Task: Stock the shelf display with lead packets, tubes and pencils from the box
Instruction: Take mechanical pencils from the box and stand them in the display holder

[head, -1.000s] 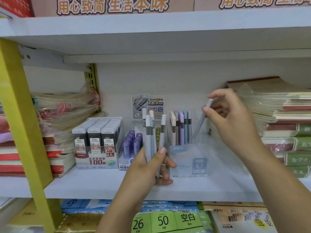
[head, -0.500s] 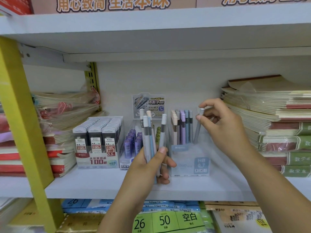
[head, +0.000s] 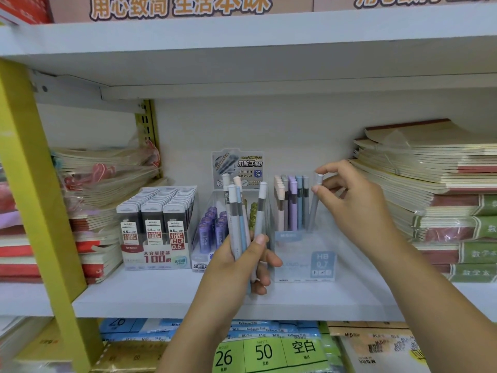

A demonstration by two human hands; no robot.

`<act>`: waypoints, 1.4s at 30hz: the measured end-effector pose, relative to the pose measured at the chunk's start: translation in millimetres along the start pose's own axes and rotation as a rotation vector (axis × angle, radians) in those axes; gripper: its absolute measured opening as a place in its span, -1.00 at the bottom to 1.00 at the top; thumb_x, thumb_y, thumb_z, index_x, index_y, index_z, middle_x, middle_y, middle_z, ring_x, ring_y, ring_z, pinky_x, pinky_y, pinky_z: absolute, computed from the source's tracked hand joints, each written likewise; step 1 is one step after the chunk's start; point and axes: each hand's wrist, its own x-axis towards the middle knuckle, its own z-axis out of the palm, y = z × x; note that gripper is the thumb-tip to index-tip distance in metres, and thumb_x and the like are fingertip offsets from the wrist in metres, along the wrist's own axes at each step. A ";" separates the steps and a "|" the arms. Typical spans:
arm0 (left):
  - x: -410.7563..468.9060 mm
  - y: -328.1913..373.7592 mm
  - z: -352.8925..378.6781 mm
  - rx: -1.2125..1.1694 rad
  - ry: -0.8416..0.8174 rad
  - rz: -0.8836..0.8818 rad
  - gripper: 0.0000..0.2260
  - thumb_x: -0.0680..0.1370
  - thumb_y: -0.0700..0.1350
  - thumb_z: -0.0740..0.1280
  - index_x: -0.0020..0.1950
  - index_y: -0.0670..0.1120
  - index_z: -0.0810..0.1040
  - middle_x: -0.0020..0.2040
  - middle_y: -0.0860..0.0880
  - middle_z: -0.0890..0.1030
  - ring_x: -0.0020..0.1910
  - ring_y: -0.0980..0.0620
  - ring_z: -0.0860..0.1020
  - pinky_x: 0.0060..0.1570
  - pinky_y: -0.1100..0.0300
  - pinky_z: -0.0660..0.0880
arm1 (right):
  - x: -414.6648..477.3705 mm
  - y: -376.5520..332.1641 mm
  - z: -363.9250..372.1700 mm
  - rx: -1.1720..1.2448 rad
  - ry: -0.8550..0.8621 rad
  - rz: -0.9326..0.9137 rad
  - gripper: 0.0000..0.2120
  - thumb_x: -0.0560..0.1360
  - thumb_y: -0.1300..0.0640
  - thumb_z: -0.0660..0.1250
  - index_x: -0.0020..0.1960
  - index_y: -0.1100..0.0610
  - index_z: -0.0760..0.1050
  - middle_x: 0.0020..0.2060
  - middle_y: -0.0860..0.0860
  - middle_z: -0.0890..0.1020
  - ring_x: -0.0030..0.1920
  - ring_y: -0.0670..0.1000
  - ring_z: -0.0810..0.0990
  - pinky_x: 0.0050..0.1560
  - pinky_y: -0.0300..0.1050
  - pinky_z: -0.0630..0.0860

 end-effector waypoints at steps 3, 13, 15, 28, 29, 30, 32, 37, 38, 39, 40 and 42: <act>-0.1 0.6 0.1 -0.007 -0.002 0.003 -0.67 0.46 0.16 0.35 0.09 -0.03 0.53 -0.16 -0.13 0.70 -0.41 0.04 0.51 -0.40 0.22 0.49 | 0.5 0.9 1.2 -0.036 -0.006 0.012 -0.78 0.49 0.13 0.40 0.09 -0.09 0.52 -0.22 -0.19 0.59 -0.07 -0.15 0.52 -0.15 -0.42 0.32; 0.1 0.5 1.1 -0.004 -0.013 -0.006 -0.61 0.43 0.20 0.37 0.10 -0.04 0.55 -0.17 -0.10 0.70 -0.44 0.06 0.51 -0.43 0.24 0.47 | 2.8 1.5 11.4 -0.080 0.031 0.023 -0.78 0.51 0.15 0.39 0.09 -0.11 0.54 -0.20 -0.17 0.51 -0.01 -0.03 0.45 -0.12 -0.22 0.32; -0.2 1.2 1.4 -0.011 -0.011 -0.003 -0.61 0.41 0.21 0.38 0.07 -0.04 0.57 -0.18 -0.10 0.70 -0.45 0.07 0.50 -0.46 0.26 0.44 | 5.2 4.4 10.7 -0.161 0.016 0.025 -0.80 0.50 0.10 0.40 0.09 -0.12 0.57 -0.10 -0.07 0.45 0.05 -0.03 0.37 -0.03 -0.22 0.24; -3.2 7.8 6.9 -0.066 -0.034 0.020 -0.64 0.37 0.21 0.42 0.03 0.02 0.65 -0.20 -0.10 0.69 -0.46 0.08 0.46 -0.51 0.30 0.33 | -2.5 -38.6 -9.1 0.045 -0.093 -0.038 -0.83 0.57 0.05 0.28 0.12 -0.07 0.59 -0.12 -0.20 0.65 -0.05 -0.25 0.52 -0.09 -0.41 0.37; -3.2 8.3 8.3 -0.071 -0.040 0.022 -0.60 0.37 0.20 0.41 0.07 -0.02 0.63 -0.20 -0.10 0.69 -0.46 0.08 0.46 -0.52 0.29 0.33 | -4.4 -46.1 -10.7 0.201 -0.178 0.019 -0.85 0.55 0.01 0.30 0.10 -0.11 0.58 -0.18 -0.19 0.69 -0.09 -0.27 0.58 -0.11 -0.42 0.43; -3.0 8.5 9.8 -0.074 -0.047 0.022 -0.59 0.38 0.19 0.41 0.10 -0.04 0.62 -0.20 -0.10 0.69 -0.46 0.08 0.46 -0.52 0.29 0.32 | -6.6 -52.5 -11.6 0.332 -0.262 0.073 -0.84 0.53 -0.02 0.33 0.10 -0.11 0.57 -0.21 -0.17 0.70 -0.11 -0.25 0.62 -0.08 -0.40 0.48; -3.4 8.3 12.4 -0.075 -0.065 0.013 -0.64 0.41 0.18 0.40 0.09 -0.01 0.63 -0.19 -0.11 0.69 -0.45 0.08 0.46 -0.51 0.29 0.32 | -10.3 -58.1 -9.6 0.449 -0.362 0.123 -0.79 0.50 0.04 0.39 0.13 -0.10 0.55 -0.24 -0.09 0.71 -0.13 -0.16 0.66 -0.02 -0.32 0.52; -5.2 8.5 12.5 -0.092 -0.095 -0.003 -0.74 0.44 0.14 0.38 0.05 0.06 0.65 -0.16 -0.13 0.69 -0.44 0.07 0.46 -0.52 0.27 0.30 | -11.7 -58.9 -1.9 0.551 -0.283 0.164 -0.80 0.49 0.20 0.40 0.05 -0.03 0.54 -0.33 -0.02 0.68 -0.27 -0.10 0.63 -0.19 -0.24 0.50; -5.1 9.2 10.9 -0.093 -0.094 -0.001 -0.77 0.46 0.13 0.37 0.04 0.08 0.65 -0.15 -0.13 0.69 -0.44 0.07 0.45 -0.52 0.27 0.30 | -9.9 -58.0 -4.1 0.566 -0.205 0.149 -0.81 0.50 0.21 0.39 0.04 -0.03 0.53 -0.34 -0.02 0.67 -0.30 -0.13 0.62 -0.26 -0.30 0.47; -4.9 9.9 8.9 -0.088 -0.089 0.003 -0.81 0.47 0.11 0.36 0.02 0.10 0.65 -0.16 -0.12 0.69 -0.45 0.07 0.44 -0.53 0.27 0.30 | -7.4 -56.6 -8.0 0.575 -0.112 0.126 -0.81 0.51 0.22 0.38 0.03 -0.05 0.52 -0.33 -0.02 0.67 -0.31 -0.14 0.62 -0.31 -0.34 0.45; -4.4 10.2 6.8 -0.086 -0.081 0.004 -0.85 0.50 0.08 0.35 0.00 0.12 0.65 -0.18 -0.11 0.68 -0.46 0.08 0.43 -0.53 0.27 0.30 | -4.6 -54.3 -13.0 0.572 -0.018 0.092 -0.80 0.53 0.21 0.36 0.04 -0.08 0.51 -0.31 -0.01 0.66 -0.31 -0.14 0.61 -0.33 -0.35 0.46; -3.5 10.0 2.8 -0.084 -0.063 -0.002 -0.88 0.59 0.01 0.31 -0.01 0.12 0.65 -0.26 -0.07 0.63 -0.49 0.10 0.37 -0.54 0.27 0.27 | 0.2 -47.5 -23.1 0.513 0.114 0.015 -0.77 0.54 0.17 0.33 0.06 -0.15 0.49 -0.23 0.00 0.65 -0.25 -0.10 0.58 -0.28 -0.30 0.48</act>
